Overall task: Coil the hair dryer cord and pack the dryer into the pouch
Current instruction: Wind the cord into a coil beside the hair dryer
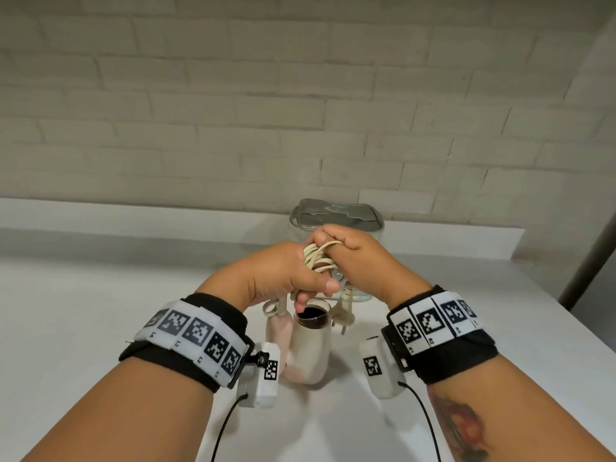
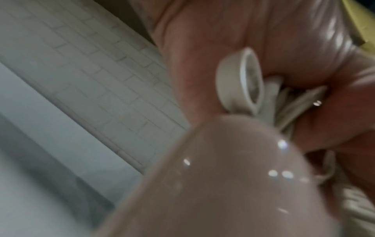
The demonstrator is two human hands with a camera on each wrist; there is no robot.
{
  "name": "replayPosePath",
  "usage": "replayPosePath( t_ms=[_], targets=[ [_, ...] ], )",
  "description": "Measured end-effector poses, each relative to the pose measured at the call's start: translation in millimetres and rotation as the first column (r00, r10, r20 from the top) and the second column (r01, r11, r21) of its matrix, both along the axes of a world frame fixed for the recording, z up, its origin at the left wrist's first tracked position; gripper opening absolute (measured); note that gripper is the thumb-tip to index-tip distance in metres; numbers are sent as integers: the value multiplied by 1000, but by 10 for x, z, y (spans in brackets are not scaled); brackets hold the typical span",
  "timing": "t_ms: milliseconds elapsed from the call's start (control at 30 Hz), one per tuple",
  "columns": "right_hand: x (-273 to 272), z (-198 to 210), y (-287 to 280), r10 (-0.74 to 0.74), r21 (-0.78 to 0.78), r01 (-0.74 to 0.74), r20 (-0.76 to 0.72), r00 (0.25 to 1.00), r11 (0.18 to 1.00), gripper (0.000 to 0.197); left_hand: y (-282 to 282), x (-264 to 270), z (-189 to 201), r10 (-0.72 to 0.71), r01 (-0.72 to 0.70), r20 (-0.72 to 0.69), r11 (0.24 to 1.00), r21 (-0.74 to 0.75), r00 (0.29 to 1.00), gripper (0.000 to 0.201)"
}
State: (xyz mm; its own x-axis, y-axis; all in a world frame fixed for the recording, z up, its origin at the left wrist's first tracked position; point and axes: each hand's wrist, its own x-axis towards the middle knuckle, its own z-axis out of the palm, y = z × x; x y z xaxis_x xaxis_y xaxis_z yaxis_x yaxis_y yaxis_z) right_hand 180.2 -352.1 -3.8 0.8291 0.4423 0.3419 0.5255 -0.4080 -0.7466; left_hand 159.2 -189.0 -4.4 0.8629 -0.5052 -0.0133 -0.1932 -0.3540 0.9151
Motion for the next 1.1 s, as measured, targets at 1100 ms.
replayPosePath(
  t_ms=[1100],
  targets=[
    [267, -393, 54, -14, 515, 342, -538, 843, 786, 25, -66, 162, -291, 481, -389, 265, 859, -333, 836, 6]
  ],
)
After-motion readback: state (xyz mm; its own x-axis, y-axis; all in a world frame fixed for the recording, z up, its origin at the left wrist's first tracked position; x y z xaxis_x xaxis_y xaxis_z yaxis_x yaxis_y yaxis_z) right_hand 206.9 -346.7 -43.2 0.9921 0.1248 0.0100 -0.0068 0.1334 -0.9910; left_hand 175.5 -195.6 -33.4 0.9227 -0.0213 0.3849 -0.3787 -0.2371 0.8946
